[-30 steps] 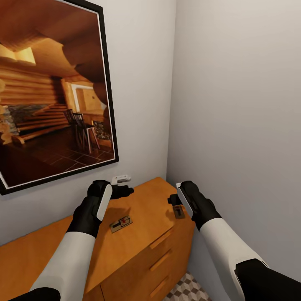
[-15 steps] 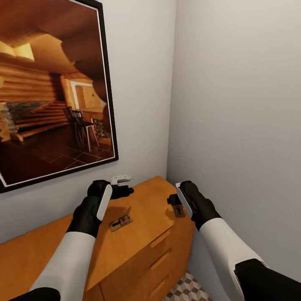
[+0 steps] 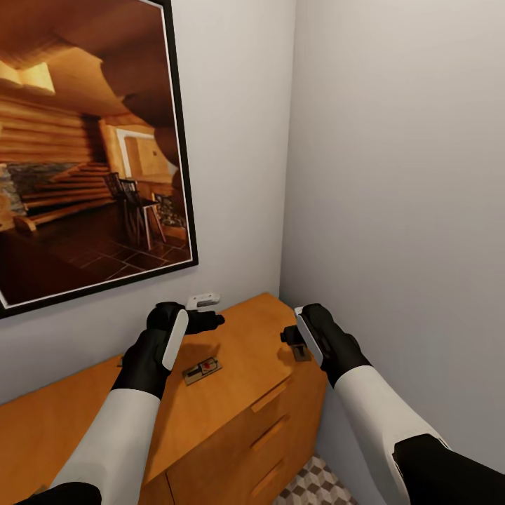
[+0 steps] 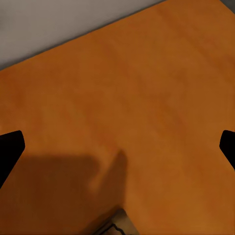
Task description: Take the four mousetraps from the cabinet in the bathroom and place them on the bathroom floor. Make sure all four end up on the same floor surface, and ensure that at least two of them are either under or directly next to the same bathroom sink.
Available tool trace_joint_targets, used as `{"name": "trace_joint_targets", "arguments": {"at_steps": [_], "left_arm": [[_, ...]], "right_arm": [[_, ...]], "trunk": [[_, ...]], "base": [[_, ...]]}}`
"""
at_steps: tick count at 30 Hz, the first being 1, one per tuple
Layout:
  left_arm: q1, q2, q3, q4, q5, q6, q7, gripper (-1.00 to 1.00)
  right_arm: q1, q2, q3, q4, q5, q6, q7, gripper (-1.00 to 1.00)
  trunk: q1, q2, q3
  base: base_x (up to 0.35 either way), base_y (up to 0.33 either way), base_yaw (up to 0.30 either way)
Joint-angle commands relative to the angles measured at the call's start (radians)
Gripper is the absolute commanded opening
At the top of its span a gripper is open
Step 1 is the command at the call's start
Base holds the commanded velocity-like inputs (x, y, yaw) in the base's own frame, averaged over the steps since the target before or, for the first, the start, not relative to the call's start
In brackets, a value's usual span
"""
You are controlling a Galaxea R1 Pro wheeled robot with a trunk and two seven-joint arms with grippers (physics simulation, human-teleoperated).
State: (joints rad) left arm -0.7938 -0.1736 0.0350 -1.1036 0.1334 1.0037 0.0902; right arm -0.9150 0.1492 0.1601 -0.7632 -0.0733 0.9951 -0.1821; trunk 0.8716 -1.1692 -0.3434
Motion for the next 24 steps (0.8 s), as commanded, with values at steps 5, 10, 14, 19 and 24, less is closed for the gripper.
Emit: {"name": "trace_joint_targets", "arguments": {"at_steps": [5, 10, 14, 19, 24], "left_arm": [[-0.001, -0.001, 0.002, -0.001, 0.011, 0.004, 0.009, 1.0], [-0.001, -0.001, 0.002, -0.001, 0.011, 0.004, 0.009, 1.0], [-0.001, -0.001, 0.002, -0.001, 0.011, 0.004, 0.009, 1.0], [-0.001, -0.001, 0.002, -0.001, 0.011, 0.004, 0.009, 1.0], [-0.001, -0.001, 0.002, -0.001, 0.011, 0.004, 0.009, 1.0]], "right_arm": [[-0.001, 0.0, 0.003, -0.001, -0.008, 0.004, -0.008, 1.0], [-0.001, 0.0, 0.003, -0.001, -0.008, 0.004, -0.008, 1.0], [-0.001, 0.0, 0.003, -0.001, -0.008, 0.004, -0.008, 1.0], [-0.001, 0.0, 0.003, -0.001, -0.008, 0.004, -0.008, 1.0], [-0.001, 0.0, 0.003, -0.001, -0.008, 0.004, -0.008, 1.0]], "trunk": [[0.0, -0.001, -0.001], [0.0, -0.001, -0.001], [0.012, -0.022, -0.011], [0.031, -0.057, -0.026], [0.05, -0.092, -0.042]], "base": [[0.0, 0.0, 0.0], [0.0, 0.0, 0.0], [0.0, 0.0, 0.0], [0.0, 0.0, 0.0], [0.0, 0.0, 0.0]]}}
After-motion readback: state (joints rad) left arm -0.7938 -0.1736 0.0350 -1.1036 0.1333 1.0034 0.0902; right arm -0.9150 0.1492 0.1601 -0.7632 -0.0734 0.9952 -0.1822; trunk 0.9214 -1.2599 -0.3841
